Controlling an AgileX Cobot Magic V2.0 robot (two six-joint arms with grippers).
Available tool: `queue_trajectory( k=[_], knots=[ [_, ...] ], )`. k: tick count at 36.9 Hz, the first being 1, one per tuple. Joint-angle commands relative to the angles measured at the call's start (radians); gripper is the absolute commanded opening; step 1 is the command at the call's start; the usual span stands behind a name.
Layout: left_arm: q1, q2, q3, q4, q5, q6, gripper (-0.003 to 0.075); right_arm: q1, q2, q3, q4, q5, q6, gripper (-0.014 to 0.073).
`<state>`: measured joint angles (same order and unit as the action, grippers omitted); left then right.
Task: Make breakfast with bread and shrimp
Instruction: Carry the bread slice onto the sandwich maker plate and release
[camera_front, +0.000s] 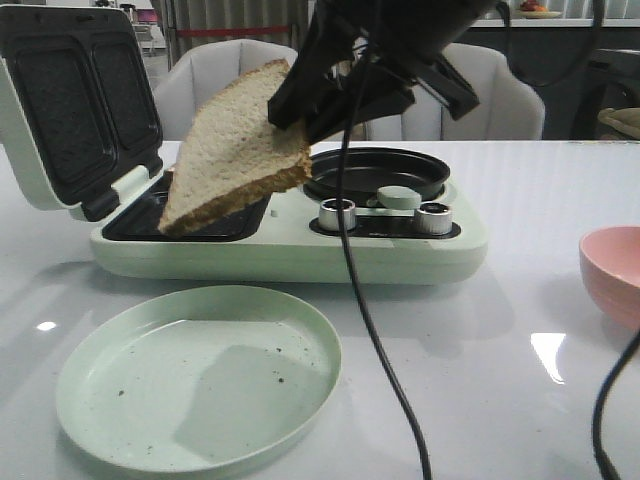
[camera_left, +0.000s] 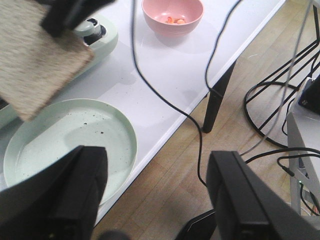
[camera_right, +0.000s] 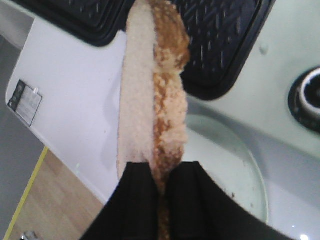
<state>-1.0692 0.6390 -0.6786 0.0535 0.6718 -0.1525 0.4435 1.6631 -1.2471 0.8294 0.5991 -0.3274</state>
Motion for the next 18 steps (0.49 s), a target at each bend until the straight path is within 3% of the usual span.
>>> queue_trajectory(
  k=[1,14,18],
  knots=[
    [0.000,0.004,-0.027,0.004,-0.080,-0.002,0.0489,0.000,0.029,-0.112,0.065,-0.056,-0.016,0.0039],
    [0.000,0.004,-0.027,0.004,-0.080,-0.002,0.0489,0.000,0.314,-0.425,0.138,-0.094,-0.016,0.0043],
    [0.000,0.004,-0.027,0.004,-0.080,-0.002,0.0489,0.000,0.375,-0.477,0.138,-0.083,-0.016,0.0132]
  ],
)
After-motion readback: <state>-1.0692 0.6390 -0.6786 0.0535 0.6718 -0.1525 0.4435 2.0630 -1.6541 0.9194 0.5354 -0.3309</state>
